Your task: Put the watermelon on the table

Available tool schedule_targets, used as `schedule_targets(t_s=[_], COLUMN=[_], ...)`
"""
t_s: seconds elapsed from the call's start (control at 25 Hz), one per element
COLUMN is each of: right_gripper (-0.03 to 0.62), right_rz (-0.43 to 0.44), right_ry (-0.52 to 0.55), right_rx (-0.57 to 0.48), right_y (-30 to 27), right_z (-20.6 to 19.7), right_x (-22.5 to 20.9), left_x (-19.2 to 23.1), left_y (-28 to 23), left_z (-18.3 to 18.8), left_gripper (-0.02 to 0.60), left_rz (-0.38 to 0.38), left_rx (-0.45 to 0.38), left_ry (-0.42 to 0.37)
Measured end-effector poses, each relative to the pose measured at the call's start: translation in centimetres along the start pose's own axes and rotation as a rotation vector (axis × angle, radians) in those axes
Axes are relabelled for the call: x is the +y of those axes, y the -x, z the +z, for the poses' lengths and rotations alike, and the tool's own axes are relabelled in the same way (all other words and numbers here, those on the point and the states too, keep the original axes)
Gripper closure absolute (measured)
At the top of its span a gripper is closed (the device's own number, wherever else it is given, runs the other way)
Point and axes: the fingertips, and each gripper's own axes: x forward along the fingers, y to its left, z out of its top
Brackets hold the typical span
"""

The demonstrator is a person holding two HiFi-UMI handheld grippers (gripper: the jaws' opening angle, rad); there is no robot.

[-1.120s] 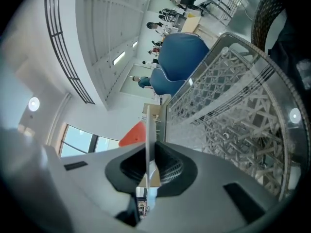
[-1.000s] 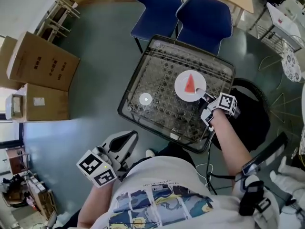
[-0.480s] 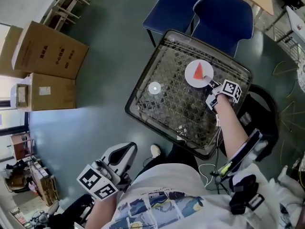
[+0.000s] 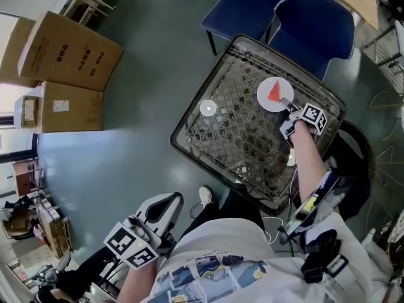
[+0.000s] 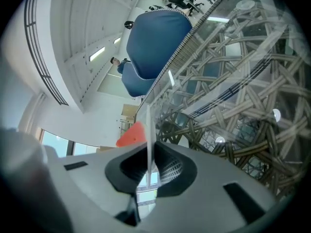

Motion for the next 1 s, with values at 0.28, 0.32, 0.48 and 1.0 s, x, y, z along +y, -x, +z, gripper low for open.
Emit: schedule_targets(t_s=[0.28, 0.32, 0.48, 1.0], right_gripper=[0.568, 0.568, 0.552, 0.489], right_rz=[-0.112, -0.129, -0.186, -0.375], right_ry=[0.074, 0.096, 0.182, 0.439], right_rx=[-0.008, -0.009, -0.011, 0.024], right_y=[-0.9, -1.1, -1.7, -1.3], right_z=[0.0, -0.1, 0.0, 0.5], right_x=[-1.1, -1.0, -0.7, -0.5], left_x=[1.2, 1.5, 1.9, 1.9], left_y=[0.1, 0.1, 0.3, 0.1], left_z=[-0.2, -0.2, 0.0, -0.1], left_gripper=[0.572, 0.572, 0.572, 0.572], left_rz=[0.014, 0.013, 0.002, -0.005], left_rx=[0.006, 0.008, 0.012, 0.016], left_ry=[0.019, 0.018, 0.014, 0.003])
